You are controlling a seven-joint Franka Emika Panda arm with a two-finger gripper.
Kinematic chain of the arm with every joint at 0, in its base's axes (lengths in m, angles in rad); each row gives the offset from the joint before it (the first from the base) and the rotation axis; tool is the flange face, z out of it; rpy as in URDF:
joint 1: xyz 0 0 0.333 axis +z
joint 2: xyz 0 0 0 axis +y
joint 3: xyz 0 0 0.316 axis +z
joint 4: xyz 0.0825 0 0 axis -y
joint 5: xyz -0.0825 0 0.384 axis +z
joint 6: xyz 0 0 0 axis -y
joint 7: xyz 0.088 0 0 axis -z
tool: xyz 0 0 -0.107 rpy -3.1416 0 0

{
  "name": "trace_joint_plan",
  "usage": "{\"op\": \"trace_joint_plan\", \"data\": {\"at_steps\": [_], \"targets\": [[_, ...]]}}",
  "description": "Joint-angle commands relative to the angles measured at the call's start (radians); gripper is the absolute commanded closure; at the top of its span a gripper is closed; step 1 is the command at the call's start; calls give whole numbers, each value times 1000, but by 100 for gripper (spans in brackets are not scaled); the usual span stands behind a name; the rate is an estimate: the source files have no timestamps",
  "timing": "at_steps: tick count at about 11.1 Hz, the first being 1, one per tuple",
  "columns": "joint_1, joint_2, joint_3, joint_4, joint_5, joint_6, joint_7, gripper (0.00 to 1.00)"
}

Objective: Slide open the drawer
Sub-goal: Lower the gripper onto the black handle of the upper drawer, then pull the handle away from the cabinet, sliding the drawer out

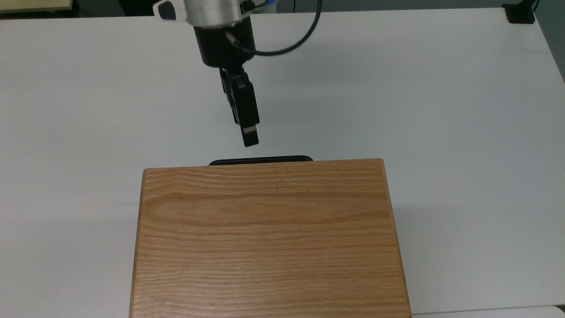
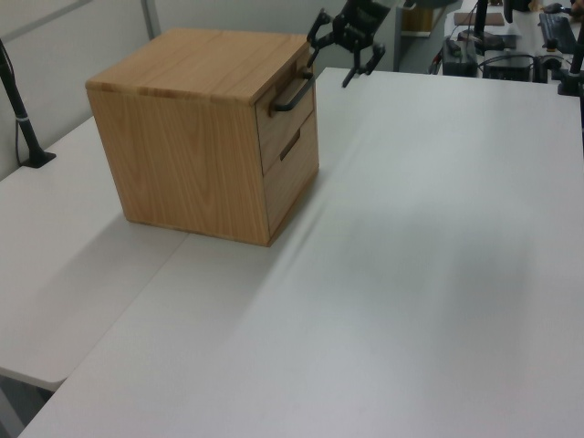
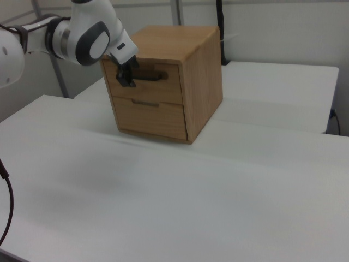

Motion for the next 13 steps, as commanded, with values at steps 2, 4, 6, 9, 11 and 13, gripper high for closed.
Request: {"op": "trace_joint_plan", "data": {"at_steps": [2, 4, 6, 9, 11, 13], "targets": [[35, 49, -3, -3, -21, 125, 42, 36], [42, 69, -3, -3, -59, 159, 83, 51], [43, 75, -1, -8, -84, 159, 92, 76], [42, 64, -1, -12, -83, 157, 91, 99], [37, 18, -1, -67, -83, 151, 79, 100], [39, -92, 2, -202, -69, 145, 21, 100]]}}
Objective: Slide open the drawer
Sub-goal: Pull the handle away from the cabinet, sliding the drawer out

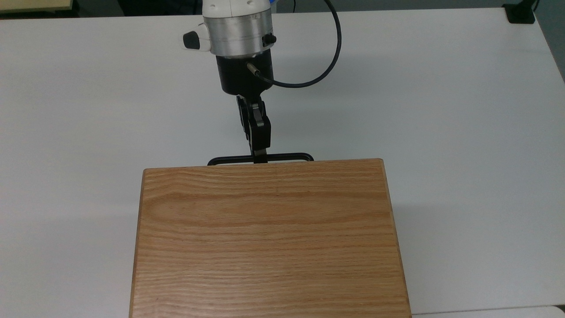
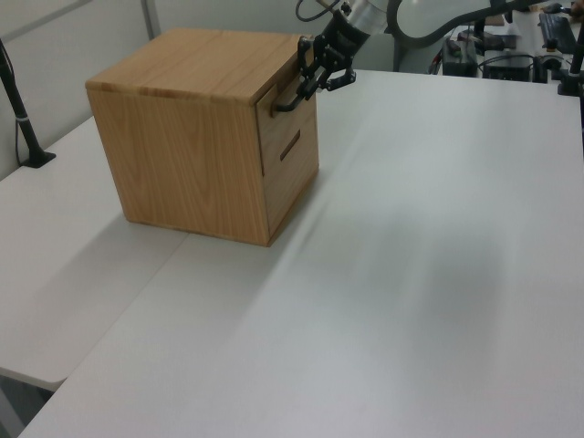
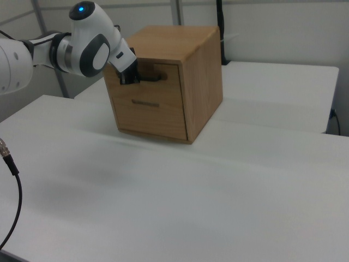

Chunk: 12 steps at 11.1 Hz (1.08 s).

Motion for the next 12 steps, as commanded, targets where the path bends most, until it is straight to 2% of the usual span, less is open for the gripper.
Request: {"op": "trace_joint_plan", "data": {"at_steps": [1, 2, 5, 8, 11, 12], "targets": [[-1, -218, 7, -257, -1, -43, -97, 100], [-4, -270, 10, -305, 10, -91, -124, 100], [-27, -396, 8, -396, 125, -261, -278, 100], [-59, -439, 8, -393, 150, -408, -348, 100], [-68, -441, 8, -399, 151, -527, -424, 100], [-70, -441, 8, -398, 151, -536, -422, 94]]}}
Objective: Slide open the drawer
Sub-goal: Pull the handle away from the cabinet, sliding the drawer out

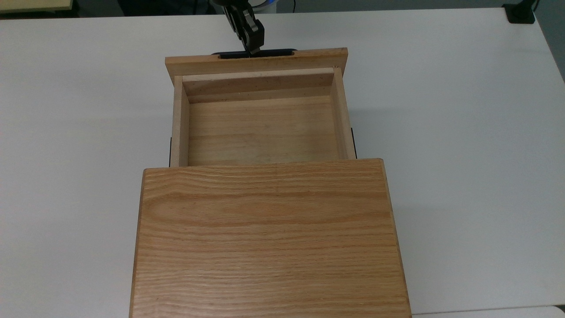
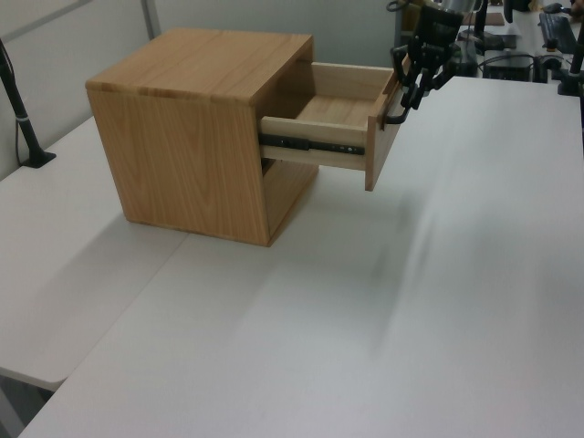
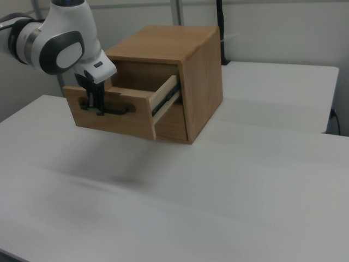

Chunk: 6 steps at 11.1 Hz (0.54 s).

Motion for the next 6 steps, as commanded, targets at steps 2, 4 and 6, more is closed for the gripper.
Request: {"op": "trace_joint_plan", "data": {"at_steps": [2, 4, 6], "targets": [[-13, -21, 9, -23, 20, -92, -125, 1], [-18, -21, 9, 9, 20, -135, -261, 0], [-21, -20, 3, 64, -1, -248, -433, 0]]}}
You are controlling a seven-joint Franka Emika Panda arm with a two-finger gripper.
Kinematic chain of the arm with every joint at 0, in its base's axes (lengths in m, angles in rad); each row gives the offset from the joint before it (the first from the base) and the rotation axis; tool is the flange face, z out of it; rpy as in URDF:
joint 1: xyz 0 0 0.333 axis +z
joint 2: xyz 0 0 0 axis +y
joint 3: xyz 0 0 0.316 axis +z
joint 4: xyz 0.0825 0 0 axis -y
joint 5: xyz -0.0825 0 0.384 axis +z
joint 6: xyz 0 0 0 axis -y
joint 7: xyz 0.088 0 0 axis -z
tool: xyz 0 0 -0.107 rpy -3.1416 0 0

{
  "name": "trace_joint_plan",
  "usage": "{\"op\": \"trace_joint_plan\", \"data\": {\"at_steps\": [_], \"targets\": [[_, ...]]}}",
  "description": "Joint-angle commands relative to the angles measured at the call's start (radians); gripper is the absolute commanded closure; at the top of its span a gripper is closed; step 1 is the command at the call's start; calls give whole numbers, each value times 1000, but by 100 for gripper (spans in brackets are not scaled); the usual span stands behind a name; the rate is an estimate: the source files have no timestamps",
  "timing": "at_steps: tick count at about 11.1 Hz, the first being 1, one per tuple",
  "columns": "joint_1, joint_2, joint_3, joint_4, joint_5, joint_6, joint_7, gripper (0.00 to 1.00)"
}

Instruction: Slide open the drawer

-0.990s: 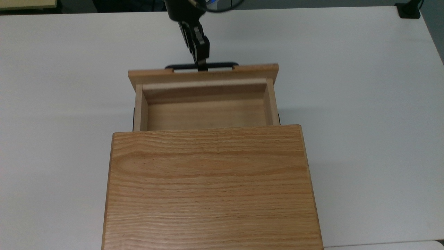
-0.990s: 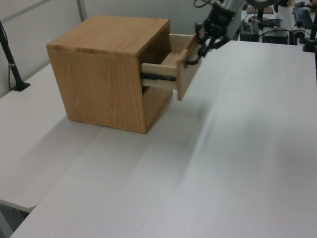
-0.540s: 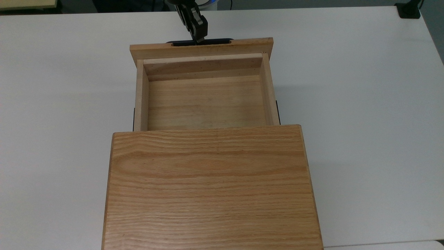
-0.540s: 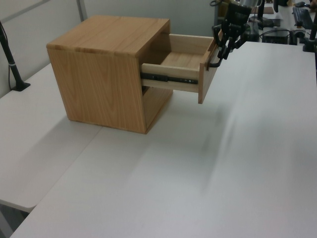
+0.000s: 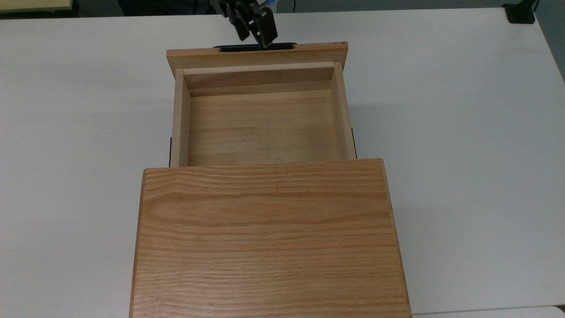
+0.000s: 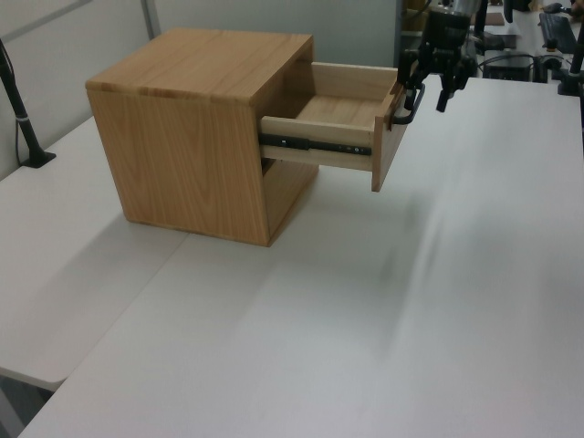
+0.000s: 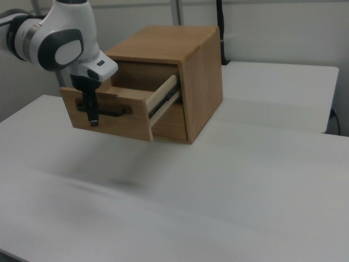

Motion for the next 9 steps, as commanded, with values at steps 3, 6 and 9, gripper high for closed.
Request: {"op": "trace_joint_plan", "data": {"at_steps": [3, 6, 9], "targets": [[-12, 1, -21, 167, -132, -300, -512, 0], [-10, 9, -56, 266, -203, -380, -749, 0], [-12, 37, -91, 297, -223, -396, -760, 0]]}}
